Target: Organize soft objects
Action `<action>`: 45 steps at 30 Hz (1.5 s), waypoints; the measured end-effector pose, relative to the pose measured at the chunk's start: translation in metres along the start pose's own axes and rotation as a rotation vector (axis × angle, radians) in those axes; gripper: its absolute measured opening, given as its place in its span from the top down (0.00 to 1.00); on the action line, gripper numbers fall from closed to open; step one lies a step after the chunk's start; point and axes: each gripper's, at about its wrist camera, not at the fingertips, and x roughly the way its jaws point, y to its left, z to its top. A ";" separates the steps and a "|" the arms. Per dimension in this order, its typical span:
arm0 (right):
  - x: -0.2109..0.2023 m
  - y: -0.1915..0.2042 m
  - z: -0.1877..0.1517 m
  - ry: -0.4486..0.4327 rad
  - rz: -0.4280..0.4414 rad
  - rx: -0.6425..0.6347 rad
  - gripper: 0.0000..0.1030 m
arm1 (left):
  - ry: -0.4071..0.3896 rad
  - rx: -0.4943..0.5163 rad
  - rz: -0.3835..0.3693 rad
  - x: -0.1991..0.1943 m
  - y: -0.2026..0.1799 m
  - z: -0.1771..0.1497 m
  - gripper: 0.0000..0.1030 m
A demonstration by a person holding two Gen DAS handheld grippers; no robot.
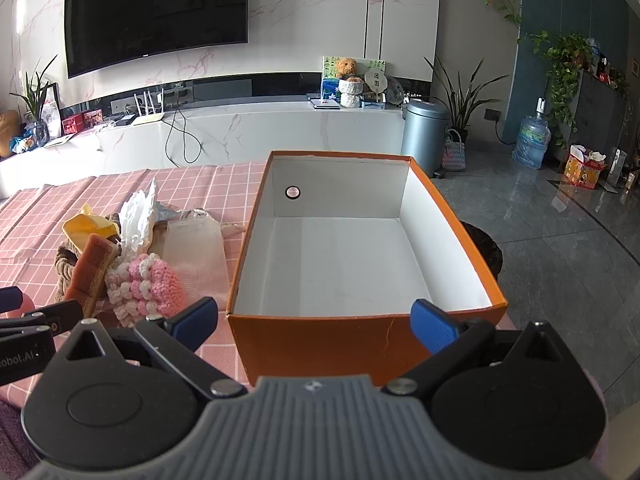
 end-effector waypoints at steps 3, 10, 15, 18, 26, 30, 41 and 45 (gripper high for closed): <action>0.000 0.000 0.000 0.000 0.000 -0.001 0.02 | 0.000 0.000 0.000 0.000 0.000 0.000 0.12; 0.001 0.000 -0.003 0.002 -0.003 0.001 0.02 | -0.003 0.004 -0.003 0.000 0.000 0.000 0.12; 0.001 -0.001 -0.002 0.002 -0.003 0.002 0.02 | -0.003 0.007 -0.004 -0.001 -0.001 0.000 0.12; 0.001 -0.001 -0.002 0.003 -0.004 0.001 0.02 | -0.003 0.007 -0.004 0.000 -0.001 0.000 0.12; 0.000 -0.001 -0.002 0.003 -0.004 0.001 0.02 | -0.005 0.013 -0.006 -0.001 -0.003 -0.001 0.12; 0.000 -0.001 -0.002 0.002 -0.004 0.001 0.02 | -0.002 0.010 -0.006 -0.001 -0.003 -0.001 0.12; 0.002 0.002 -0.002 0.000 0.007 -0.003 0.02 | 0.003 -0.002 -0.025 -0.003 -0.001 -0.001 0.14; 0.000 0.003 -0.002 -0.021 0.029 -0.010 0.02 | 0.006 -0.017 -0.037 -0.003 0.001 0.001 0.15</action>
